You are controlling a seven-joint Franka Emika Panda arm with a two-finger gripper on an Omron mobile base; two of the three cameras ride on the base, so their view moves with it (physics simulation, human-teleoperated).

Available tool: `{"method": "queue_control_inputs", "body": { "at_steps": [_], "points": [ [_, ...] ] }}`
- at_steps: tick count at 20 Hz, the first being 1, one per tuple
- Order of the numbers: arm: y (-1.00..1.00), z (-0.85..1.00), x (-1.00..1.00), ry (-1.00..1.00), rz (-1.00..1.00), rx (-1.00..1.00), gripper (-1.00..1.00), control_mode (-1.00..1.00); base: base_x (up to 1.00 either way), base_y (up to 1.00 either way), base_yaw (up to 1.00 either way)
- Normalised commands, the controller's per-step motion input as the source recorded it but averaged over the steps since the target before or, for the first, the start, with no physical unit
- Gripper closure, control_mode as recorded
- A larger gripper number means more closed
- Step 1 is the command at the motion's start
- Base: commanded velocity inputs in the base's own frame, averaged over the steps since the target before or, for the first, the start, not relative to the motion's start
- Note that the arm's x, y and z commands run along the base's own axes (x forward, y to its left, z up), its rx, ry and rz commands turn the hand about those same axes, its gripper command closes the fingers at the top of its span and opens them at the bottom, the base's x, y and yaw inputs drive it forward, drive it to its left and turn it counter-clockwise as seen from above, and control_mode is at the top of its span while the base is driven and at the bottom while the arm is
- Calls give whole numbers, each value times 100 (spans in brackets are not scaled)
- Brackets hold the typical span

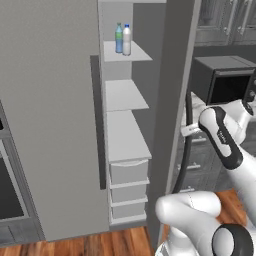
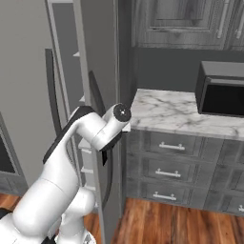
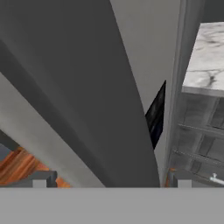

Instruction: Take the bottled waters from the counter and place them in the freezer to freeze. Close the freezer door after placing the bottles.

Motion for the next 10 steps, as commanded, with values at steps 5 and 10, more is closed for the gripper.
{"method": "queue_control_inputs", "body": {
  "at_steps": [5, 10],
  "points": [
    [81, -3, 0, 0, 0, 0, -100, -100, 0, 0, 0],
    [68, 0, 1, 0, -1, 0, -100, -100, 0, 0, 0]
  ]
}}
